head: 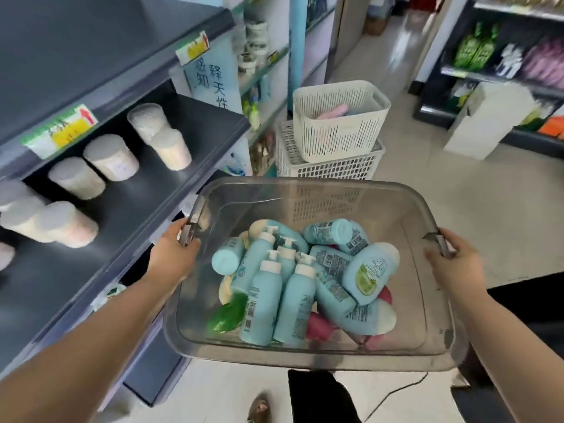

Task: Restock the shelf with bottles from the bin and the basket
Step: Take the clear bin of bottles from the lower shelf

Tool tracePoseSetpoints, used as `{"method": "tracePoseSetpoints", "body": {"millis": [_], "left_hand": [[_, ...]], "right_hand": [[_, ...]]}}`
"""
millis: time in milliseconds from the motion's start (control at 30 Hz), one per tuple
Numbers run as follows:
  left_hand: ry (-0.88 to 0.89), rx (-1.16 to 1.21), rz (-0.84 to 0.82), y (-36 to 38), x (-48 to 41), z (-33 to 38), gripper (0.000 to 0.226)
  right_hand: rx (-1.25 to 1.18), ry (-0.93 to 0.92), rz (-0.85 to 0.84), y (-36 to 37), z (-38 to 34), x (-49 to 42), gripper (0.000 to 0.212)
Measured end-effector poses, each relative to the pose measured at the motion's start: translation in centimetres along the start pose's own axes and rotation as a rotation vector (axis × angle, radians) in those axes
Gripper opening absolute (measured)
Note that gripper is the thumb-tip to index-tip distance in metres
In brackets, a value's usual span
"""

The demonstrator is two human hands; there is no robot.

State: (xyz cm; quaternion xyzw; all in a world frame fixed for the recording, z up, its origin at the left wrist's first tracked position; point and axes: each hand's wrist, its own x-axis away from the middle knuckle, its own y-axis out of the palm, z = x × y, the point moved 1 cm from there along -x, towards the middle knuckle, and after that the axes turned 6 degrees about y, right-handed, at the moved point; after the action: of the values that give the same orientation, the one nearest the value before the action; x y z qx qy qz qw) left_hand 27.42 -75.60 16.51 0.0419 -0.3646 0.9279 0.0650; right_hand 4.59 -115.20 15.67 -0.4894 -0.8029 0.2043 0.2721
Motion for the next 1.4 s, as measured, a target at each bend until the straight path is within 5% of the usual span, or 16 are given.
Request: {"method": "tracePoseSetpoints", "body": {"millis": [900, 1400], "left_hand": [[0.076, 0.132, -0.004, 13.3, -27.5, 28.6, 0.044], [0.027, 0.096, 0.142, 17.1, -40.7, 38.9, 0.050]], "right_hand": [[-0.026, -0.062, 0.057, -3.7, -22.9, -35.8, 0.039], [-0.022, -0.121, -0.115, 1.0, -34.8, -54.4, 0.036]]}}
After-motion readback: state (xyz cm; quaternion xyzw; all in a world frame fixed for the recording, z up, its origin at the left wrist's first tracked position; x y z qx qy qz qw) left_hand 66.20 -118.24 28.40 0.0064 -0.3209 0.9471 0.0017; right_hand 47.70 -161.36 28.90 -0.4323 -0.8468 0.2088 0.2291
